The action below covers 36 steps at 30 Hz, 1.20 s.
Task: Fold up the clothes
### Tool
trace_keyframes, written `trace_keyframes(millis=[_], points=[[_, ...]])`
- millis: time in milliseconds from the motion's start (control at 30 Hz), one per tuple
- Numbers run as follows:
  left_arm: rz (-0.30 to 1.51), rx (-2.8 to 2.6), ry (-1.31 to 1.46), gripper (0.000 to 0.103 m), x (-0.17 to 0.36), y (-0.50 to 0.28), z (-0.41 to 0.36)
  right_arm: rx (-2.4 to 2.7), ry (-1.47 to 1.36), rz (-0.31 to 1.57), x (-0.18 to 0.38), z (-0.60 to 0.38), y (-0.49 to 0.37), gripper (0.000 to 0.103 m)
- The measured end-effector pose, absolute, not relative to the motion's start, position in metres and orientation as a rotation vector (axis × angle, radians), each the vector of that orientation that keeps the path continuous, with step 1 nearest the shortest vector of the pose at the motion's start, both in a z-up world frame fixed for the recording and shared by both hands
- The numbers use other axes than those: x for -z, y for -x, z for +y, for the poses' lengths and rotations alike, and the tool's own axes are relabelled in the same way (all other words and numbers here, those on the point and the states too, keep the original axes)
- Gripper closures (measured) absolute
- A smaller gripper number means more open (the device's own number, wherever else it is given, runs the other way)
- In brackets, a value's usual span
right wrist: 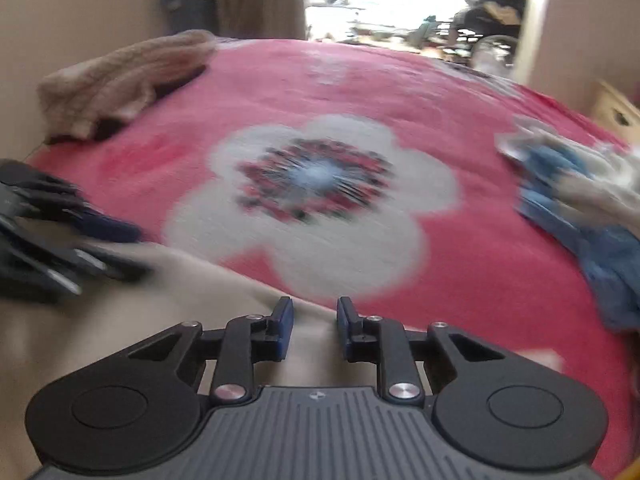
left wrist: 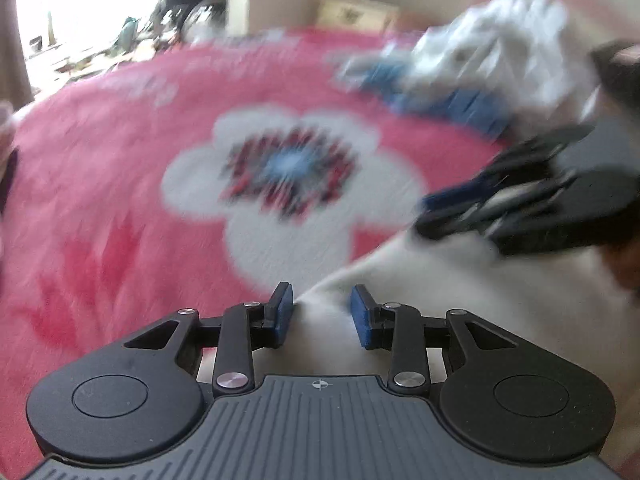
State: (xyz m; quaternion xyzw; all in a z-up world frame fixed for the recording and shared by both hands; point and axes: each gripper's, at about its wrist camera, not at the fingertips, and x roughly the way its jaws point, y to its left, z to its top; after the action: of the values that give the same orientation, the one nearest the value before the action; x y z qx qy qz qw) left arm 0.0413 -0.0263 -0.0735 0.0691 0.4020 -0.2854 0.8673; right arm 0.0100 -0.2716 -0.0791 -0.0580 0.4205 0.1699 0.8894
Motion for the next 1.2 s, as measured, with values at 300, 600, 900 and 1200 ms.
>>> trace_keyframes(millis=[300, 600, 900, 1200], points=[[0.871, 0.45, -0.061, 0.073, 0.063, 0.008, 0.063, -0.159, -0.007, 0.894, 0.076, -0.35, 0.004, 0.094], [0.76, 0.491, -0.113, 0.066, 0.025, 0.001, 0.06, -0.263, -0.009, 0.857, 0.059, -0.302, -0.026, 0.089], [1.06, 0.653, 0.076, 0.066, 0.066, -0.06, 0.108, -0.18, -0.111, 0.93, 0.084, -0.334, -0.023, 0.09], [1.074, 0.673, 0.019, 0.073, 0.061, -0.045, 0.131, -0.183, -0.076, 0.907, 0.084, -0.333, -0.018, 0.09]])
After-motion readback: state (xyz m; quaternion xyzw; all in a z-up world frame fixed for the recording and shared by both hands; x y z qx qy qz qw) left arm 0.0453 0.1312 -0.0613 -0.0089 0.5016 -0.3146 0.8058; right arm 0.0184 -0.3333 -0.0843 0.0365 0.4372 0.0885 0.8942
